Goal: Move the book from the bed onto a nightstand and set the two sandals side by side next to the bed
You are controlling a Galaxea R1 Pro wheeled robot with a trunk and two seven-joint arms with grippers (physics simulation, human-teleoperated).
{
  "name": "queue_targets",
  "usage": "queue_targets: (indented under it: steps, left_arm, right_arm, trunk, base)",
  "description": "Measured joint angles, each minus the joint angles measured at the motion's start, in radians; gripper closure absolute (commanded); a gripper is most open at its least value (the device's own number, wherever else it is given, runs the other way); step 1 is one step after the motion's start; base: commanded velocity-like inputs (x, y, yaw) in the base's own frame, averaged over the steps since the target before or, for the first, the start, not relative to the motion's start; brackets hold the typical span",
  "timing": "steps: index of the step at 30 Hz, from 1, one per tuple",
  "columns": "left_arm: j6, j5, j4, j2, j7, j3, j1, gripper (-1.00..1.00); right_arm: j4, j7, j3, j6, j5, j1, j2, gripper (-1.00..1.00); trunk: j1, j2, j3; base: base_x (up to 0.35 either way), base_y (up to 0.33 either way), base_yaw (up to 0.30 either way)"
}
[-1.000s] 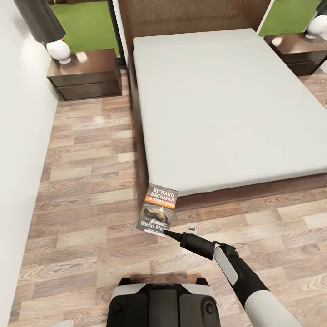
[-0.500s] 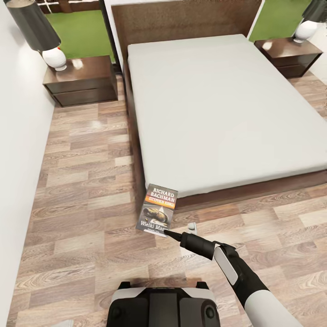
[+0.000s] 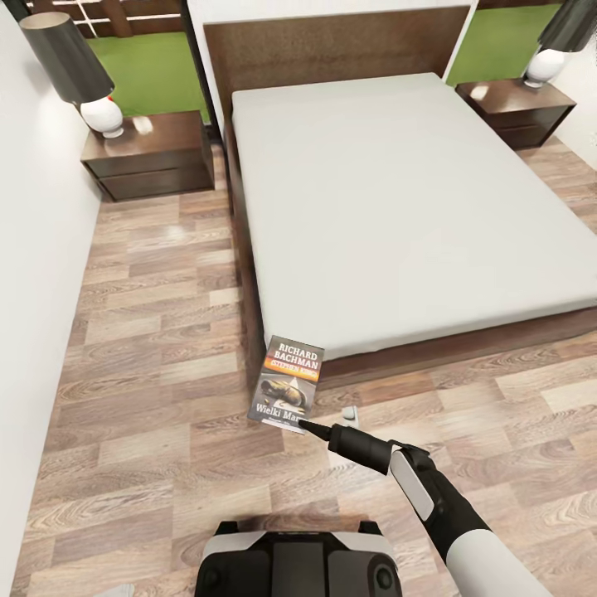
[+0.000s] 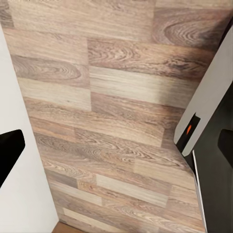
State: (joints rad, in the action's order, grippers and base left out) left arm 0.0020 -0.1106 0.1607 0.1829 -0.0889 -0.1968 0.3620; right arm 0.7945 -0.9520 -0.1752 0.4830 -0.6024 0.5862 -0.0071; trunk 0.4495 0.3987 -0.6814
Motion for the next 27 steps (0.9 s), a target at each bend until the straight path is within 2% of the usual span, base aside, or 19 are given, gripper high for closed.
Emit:
queue_targets:
  steps: [27]
  left_arm:
    - [-0.001, 0.000, 0.000, 0.000, -0.001, 0.000, 0.000, -1.00]
  right_arm:
    - [0.000, 0.000, -0.001, 0.000, 0.000, 0.001, 0.000, 1.00]
  trunk:
    - [0.000, 0.000, 0.043]
  base:
    - [-0.005, 0.000, 0.044]
